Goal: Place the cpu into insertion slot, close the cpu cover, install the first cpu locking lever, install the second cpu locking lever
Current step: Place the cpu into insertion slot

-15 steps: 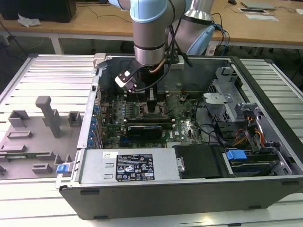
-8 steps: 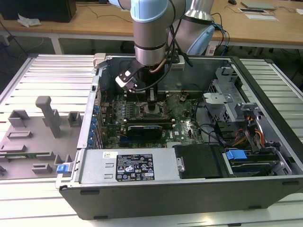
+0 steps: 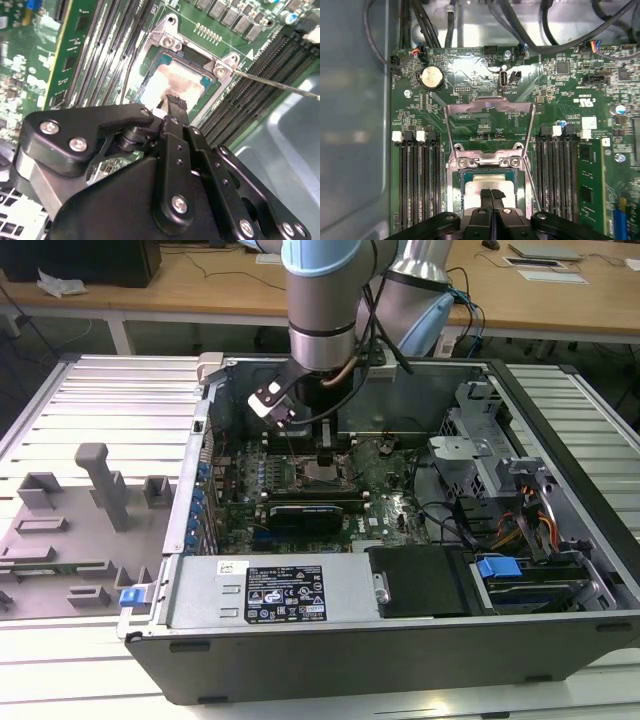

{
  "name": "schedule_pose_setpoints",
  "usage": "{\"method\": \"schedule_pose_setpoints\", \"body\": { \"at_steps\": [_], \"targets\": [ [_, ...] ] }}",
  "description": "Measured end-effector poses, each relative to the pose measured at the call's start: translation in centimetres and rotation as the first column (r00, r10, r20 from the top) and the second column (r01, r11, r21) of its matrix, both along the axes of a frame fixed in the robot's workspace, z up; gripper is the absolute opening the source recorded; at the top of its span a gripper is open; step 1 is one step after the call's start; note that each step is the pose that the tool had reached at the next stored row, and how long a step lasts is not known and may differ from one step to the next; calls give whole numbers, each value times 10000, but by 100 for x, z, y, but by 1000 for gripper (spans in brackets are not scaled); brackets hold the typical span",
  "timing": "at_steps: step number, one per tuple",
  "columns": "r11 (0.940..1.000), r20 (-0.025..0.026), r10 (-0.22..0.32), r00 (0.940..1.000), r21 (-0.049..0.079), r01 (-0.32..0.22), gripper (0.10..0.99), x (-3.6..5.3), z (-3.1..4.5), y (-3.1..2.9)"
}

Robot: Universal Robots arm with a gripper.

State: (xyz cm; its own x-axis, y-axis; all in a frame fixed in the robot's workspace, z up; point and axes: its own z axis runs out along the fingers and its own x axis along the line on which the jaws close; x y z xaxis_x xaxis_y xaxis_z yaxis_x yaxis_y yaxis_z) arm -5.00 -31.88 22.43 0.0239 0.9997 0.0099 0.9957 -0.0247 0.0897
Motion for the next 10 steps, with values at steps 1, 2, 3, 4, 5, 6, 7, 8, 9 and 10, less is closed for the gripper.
{"method": "schedule_pose_setpoints", "body": {
  "at_steps": [1,2,3,4,5,6,7,8,9,10],
  "targets": [
    [10000,0,0,10000,1,0,106,0,58,0],
    [10000,0,1,10000,0,-1,106,0,145,0],
    [10000,0,1,10000,0,-1,106,1,194,0],
    [10000,0,0,10000,1,0,106,1,228,0],
    [10000,0,0,10000,1,0,106,2,267,0],
    [10000,0,1,10000,0,-1,106,3,288,0],
    [10000,-1,1,10000,0,-1,106,4,305,0],
    [10000,-1,1,10000,0,-1,106,5,336,0],
    [10000,-1,0,10000,0,0,106,5,354,0],
    [10000,0,0,10000,2,0,106,5,357,0]
  ]
}}
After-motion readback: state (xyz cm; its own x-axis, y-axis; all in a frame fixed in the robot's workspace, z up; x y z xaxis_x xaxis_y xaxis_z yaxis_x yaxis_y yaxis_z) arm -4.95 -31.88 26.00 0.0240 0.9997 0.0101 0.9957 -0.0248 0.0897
